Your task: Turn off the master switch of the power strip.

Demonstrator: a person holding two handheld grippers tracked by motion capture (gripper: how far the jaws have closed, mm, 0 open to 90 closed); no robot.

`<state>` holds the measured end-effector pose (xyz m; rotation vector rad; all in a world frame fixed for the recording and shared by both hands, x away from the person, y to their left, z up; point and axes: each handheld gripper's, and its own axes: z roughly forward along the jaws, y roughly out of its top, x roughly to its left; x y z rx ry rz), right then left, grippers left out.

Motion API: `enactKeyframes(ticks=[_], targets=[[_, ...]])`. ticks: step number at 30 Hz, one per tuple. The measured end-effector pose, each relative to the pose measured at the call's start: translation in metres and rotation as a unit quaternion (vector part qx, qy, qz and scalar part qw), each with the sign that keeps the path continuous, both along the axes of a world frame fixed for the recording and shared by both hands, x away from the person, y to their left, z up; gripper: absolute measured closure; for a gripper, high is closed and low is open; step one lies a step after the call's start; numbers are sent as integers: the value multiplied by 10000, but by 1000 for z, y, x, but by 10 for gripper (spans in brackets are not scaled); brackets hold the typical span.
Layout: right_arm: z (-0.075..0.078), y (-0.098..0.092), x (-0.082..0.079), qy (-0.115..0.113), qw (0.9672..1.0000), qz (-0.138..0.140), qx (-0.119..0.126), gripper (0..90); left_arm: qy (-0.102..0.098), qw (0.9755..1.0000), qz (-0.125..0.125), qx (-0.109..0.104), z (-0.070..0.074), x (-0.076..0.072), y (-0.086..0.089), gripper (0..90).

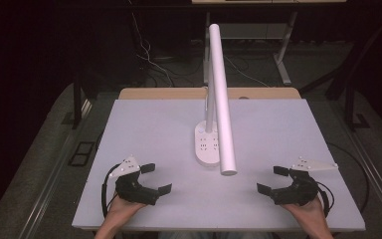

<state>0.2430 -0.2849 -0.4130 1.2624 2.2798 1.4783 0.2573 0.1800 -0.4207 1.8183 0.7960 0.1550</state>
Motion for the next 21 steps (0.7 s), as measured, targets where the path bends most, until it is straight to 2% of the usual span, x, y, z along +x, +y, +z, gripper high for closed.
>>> enactKeyframes(ticks=[21], targets=[[-2,-4,3,148,9999,34,-18,1,-2,10000,-25,24,2,-1,1,0]])
